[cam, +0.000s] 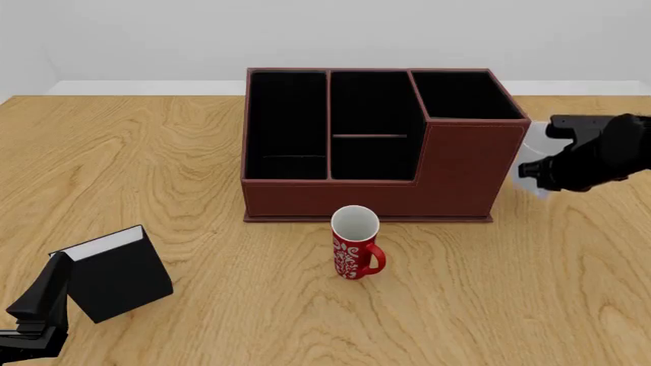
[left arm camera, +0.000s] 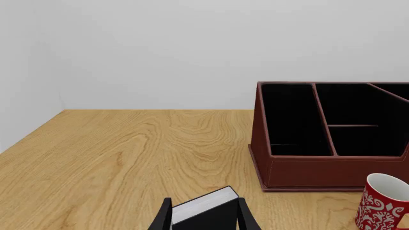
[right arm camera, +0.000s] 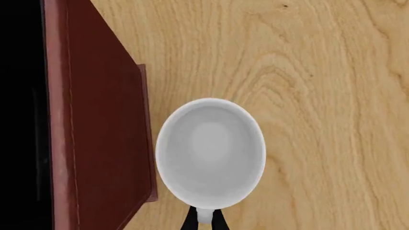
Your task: Pick up the white mug and place it to the right of the caddy.
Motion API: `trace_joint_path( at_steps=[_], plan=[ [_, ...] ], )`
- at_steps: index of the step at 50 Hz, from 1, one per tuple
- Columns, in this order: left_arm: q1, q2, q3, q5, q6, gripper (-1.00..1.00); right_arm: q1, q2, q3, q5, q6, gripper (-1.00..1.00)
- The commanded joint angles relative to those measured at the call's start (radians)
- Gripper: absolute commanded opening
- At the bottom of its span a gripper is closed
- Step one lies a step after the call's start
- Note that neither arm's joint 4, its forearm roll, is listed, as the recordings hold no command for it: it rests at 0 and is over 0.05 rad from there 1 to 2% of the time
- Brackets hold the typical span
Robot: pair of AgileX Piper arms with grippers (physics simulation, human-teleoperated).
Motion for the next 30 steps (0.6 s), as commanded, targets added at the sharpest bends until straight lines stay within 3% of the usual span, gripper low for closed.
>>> trace_joint_path(
  at_steps=[1,30],
  plan=[
    [0.000,0.000,0.000,0.000,0.000,1.00,-0.001,0.019,0.012,-0.025,0.013,-1.00],
    [0.000,0.000,0.000,0.000,0.000,1.00,0.005,0.068,0.055,-0.086,0.044,-1.00]
  ],
)
